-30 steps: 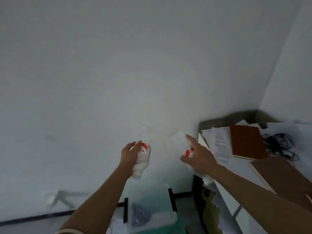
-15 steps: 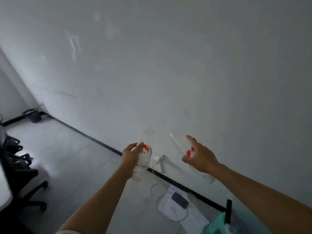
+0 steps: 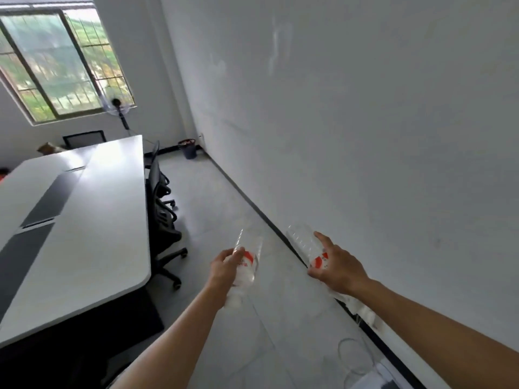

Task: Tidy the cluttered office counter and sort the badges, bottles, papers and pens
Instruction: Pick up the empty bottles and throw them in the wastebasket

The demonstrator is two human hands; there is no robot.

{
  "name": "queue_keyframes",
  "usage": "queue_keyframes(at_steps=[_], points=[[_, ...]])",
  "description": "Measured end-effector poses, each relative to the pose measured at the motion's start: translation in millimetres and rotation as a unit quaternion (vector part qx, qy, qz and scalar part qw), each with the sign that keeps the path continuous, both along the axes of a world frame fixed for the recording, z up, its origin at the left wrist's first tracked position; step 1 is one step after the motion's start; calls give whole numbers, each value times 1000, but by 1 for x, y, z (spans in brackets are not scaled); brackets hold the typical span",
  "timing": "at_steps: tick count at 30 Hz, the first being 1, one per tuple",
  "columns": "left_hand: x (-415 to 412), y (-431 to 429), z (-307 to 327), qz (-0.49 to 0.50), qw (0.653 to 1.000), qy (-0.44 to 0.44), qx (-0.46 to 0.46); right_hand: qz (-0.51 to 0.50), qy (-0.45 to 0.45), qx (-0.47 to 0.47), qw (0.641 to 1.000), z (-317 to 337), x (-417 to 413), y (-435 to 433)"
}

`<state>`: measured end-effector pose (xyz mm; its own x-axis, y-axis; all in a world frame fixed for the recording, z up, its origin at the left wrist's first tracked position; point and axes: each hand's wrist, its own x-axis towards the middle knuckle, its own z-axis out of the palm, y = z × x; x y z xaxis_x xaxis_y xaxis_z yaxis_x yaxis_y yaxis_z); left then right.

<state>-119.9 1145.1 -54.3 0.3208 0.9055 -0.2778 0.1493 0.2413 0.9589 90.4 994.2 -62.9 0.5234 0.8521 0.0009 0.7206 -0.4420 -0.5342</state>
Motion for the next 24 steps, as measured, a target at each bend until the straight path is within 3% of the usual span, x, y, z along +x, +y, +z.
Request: queue_keyframes(at_steps=[9,15,24], points=[[20,191,11,123,992,-28,9,111,-14,12,994,15,64,257],[7,312,-1,191,981,-18,11,200,-21,-2,980,0,62,419],[25,560,-6,180,984,-2,9,204,-3,-3,979,-16,78,672]])
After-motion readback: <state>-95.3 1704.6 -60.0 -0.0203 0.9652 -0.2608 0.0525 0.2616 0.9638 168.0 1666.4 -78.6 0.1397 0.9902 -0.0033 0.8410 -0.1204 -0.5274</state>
